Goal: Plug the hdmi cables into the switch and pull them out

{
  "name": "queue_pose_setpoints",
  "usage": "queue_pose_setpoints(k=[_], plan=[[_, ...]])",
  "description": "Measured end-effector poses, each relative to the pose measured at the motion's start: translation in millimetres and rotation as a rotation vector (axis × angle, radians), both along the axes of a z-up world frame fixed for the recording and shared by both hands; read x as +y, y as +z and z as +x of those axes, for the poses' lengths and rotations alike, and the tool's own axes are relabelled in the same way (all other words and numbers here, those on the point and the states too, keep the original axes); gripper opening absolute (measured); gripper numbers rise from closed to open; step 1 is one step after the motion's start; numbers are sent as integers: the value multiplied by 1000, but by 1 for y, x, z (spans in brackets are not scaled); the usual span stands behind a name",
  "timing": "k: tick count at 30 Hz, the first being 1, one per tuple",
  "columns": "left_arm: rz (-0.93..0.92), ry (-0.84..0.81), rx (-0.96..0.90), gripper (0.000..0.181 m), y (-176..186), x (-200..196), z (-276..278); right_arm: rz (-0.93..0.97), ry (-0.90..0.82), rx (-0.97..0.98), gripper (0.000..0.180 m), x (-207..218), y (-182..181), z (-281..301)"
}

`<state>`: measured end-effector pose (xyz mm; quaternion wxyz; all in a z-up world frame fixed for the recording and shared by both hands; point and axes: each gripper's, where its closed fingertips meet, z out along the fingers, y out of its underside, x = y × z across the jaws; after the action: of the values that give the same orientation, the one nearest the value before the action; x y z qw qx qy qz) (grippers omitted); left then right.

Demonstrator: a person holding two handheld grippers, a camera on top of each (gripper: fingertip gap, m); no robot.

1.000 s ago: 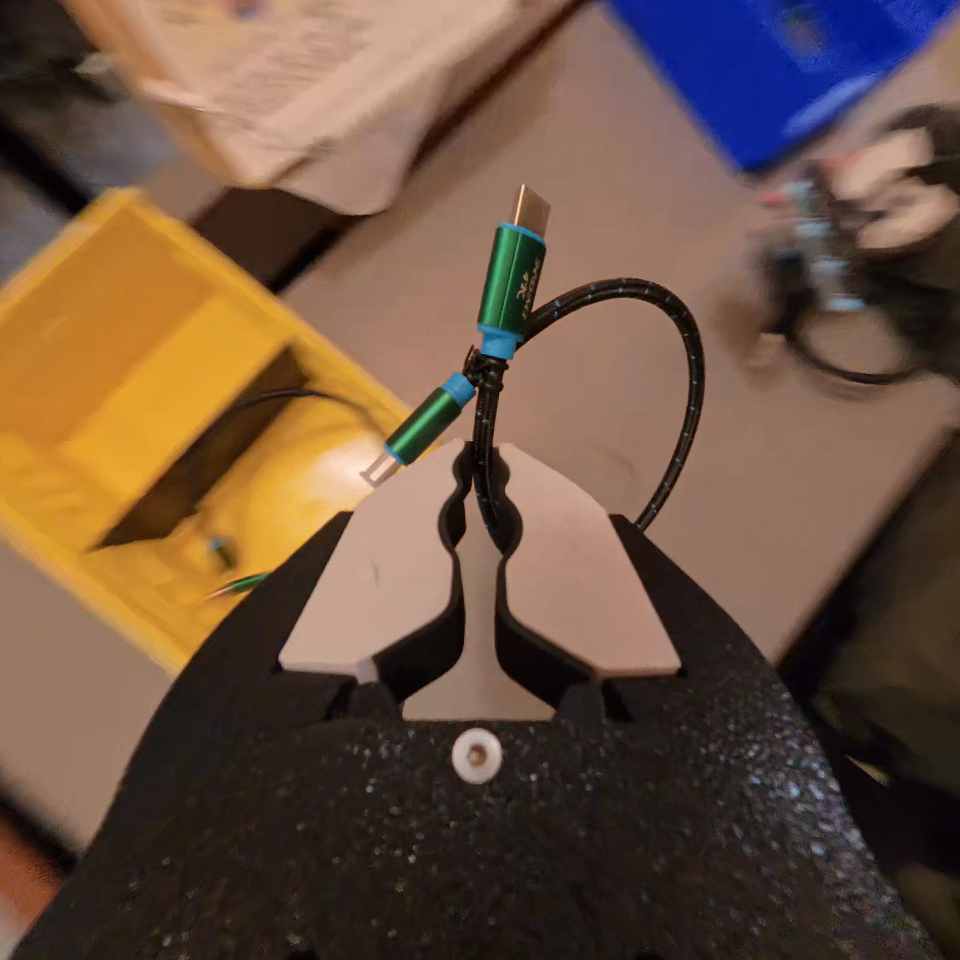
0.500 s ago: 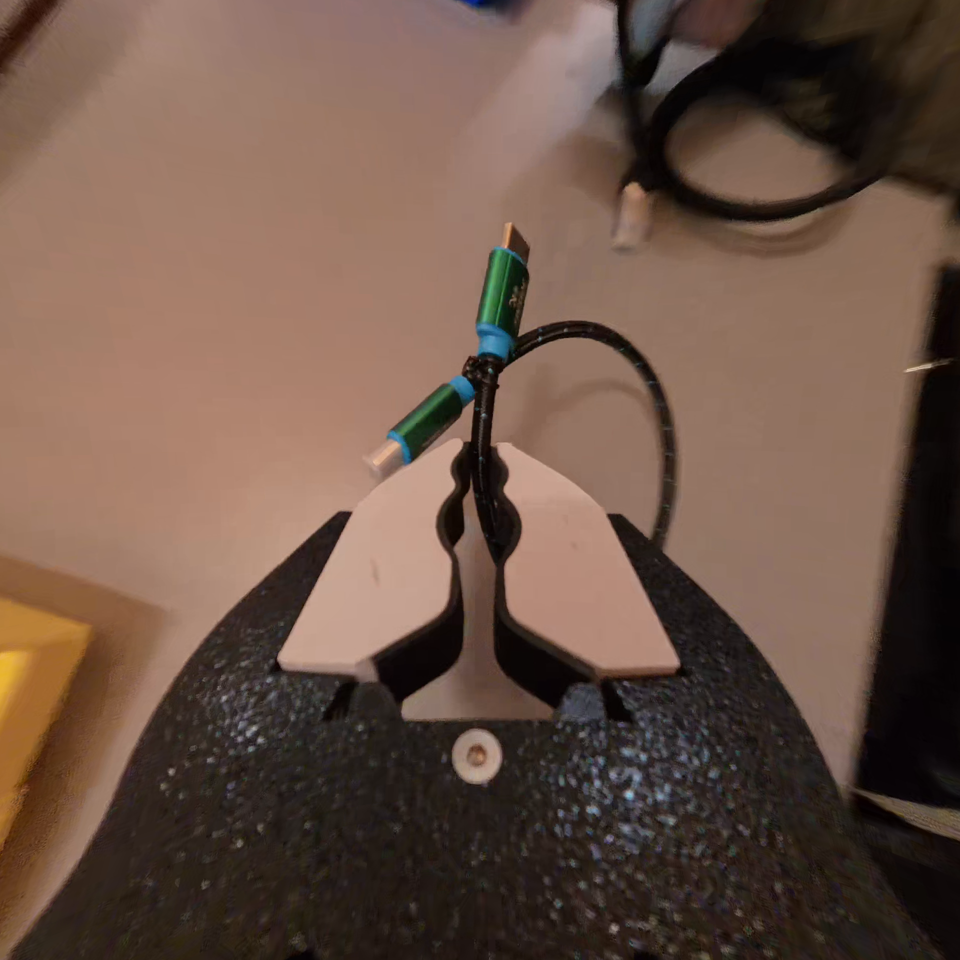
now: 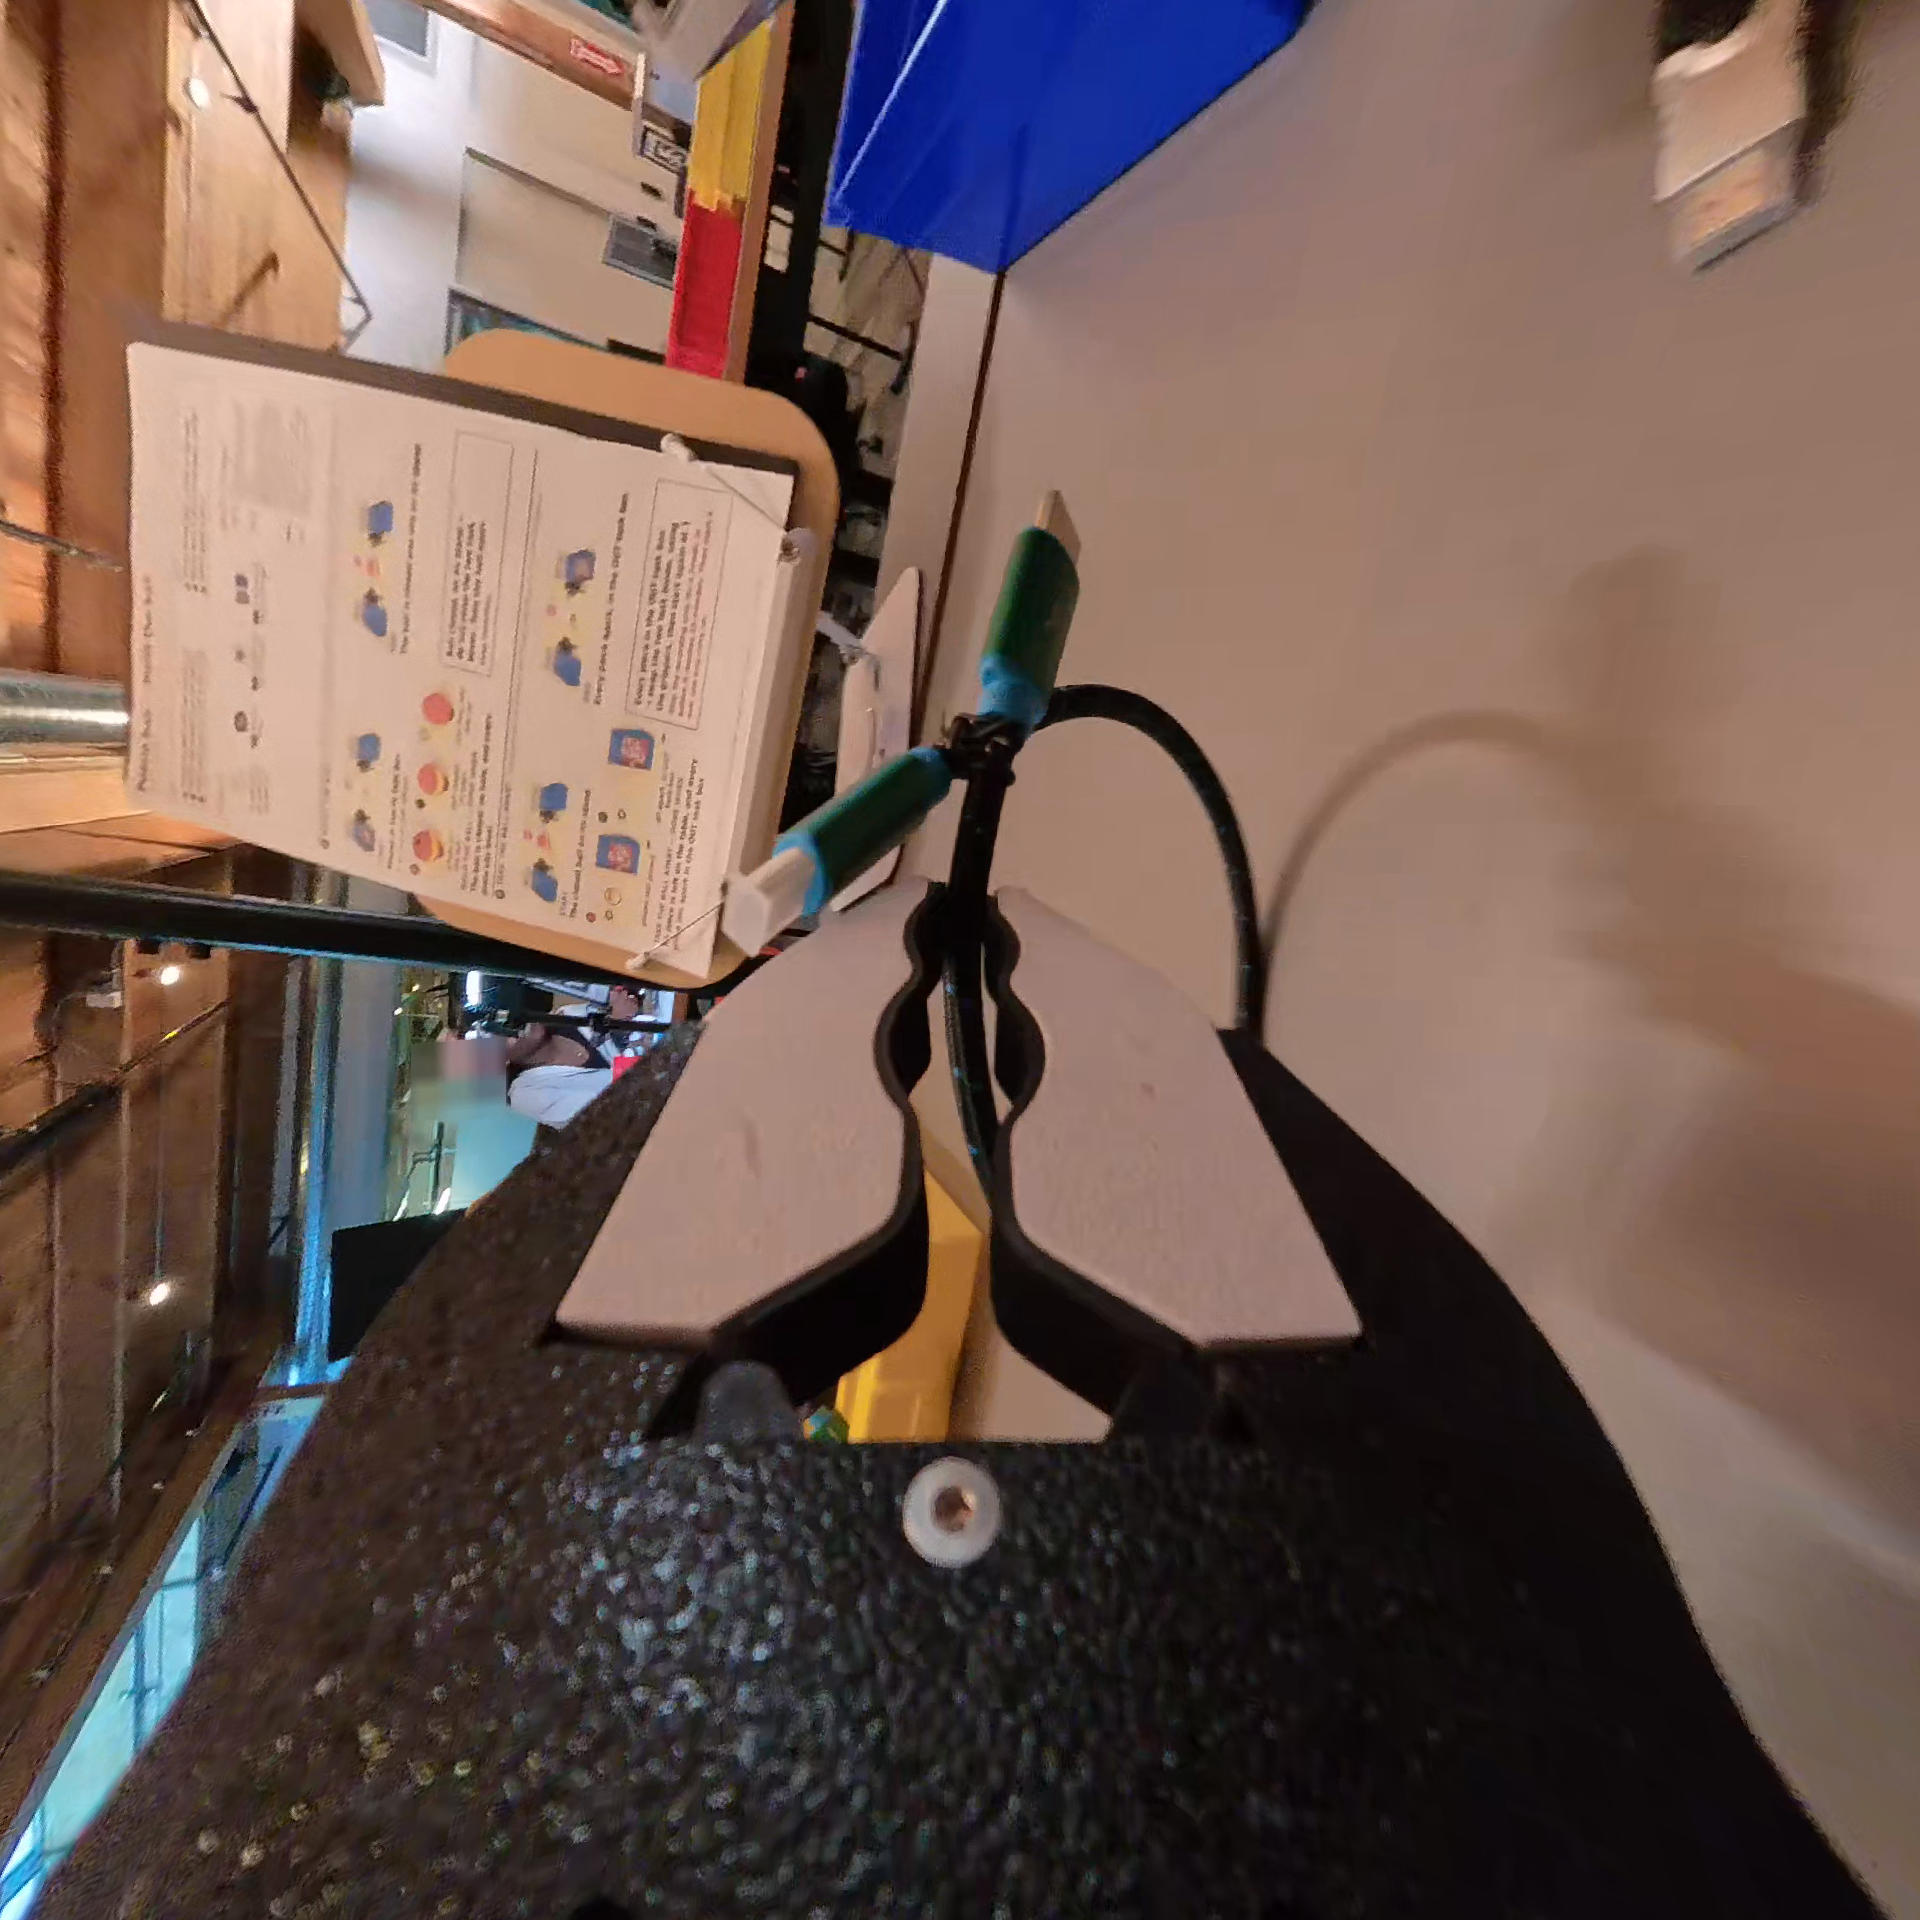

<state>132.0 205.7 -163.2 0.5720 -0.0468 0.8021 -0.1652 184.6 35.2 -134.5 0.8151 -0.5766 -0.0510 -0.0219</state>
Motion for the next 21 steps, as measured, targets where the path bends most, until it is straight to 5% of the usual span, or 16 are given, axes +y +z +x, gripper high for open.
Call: queue_pose_setpoints(k=[14,18,21], plan=[[39,-55,204,6,-59,-12,-36,4,94,1,23,-2,0,-11],[-105,-34,290,6,-55,-13,-36,-4,80,5,23,0,0,-10],[-392,-37,461,6,-22,-17,-41,4,67,8,22,-2,0,-8]])
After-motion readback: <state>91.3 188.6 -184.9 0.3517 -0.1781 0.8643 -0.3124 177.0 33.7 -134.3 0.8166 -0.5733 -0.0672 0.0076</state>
